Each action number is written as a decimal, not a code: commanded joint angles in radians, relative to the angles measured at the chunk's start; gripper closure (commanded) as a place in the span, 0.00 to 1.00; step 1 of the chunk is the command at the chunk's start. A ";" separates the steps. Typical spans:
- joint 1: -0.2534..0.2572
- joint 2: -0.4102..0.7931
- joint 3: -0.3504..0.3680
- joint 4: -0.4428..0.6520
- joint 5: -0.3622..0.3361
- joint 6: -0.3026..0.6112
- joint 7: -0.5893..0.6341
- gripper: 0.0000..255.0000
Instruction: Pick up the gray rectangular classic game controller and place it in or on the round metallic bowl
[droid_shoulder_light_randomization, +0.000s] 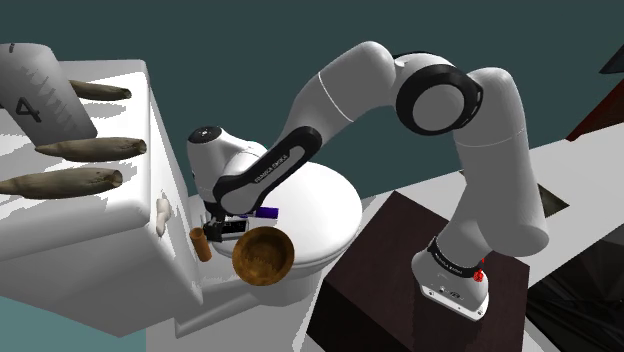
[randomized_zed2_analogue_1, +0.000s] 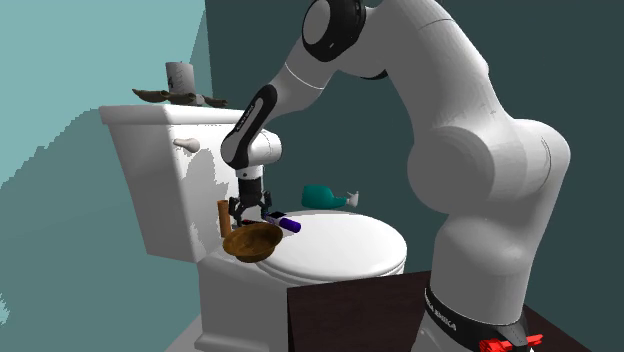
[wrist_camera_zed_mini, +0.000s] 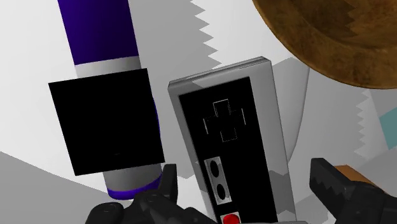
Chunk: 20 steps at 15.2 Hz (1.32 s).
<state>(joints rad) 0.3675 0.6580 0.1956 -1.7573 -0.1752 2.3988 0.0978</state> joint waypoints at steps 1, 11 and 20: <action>0.003 0.016 -0.003 0.001 -0.004 0.015 0.004 0.00; 0.003 0.016 -0.003 0.001 -0.004 0.014 0.003 1.00; 0.001 -0.004 0.001 -0.002 0.001 -0.002 0.001 1.00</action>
<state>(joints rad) 0.3679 0.6609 0.1948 -1.7608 -0.1763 2.4049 0.0987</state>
